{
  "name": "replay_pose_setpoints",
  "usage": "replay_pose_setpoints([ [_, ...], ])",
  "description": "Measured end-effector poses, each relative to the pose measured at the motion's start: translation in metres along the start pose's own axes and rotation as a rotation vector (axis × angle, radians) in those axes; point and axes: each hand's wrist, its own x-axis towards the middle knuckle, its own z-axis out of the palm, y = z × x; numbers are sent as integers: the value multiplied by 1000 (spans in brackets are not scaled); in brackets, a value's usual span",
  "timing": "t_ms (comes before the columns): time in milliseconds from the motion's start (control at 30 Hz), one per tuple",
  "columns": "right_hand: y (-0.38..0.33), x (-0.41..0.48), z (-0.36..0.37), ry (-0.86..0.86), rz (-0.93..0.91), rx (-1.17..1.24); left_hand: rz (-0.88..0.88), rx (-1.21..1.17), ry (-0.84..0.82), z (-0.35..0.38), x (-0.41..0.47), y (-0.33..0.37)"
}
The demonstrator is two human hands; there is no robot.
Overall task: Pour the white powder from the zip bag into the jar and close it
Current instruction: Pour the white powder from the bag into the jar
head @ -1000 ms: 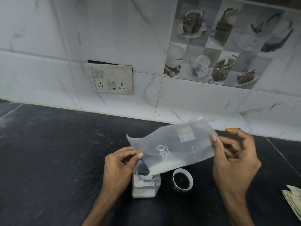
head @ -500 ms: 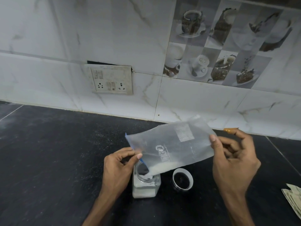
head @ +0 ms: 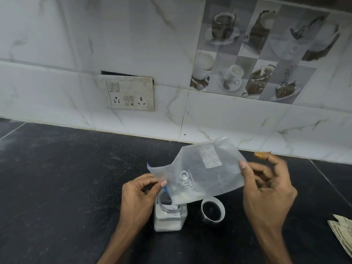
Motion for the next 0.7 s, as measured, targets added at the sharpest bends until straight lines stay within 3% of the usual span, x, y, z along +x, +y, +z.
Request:
replay_pose_setpoints([
  [700, 4, 3, -3, -7, 46, -6, 18, 24, -1, 0, -1, -1],
])
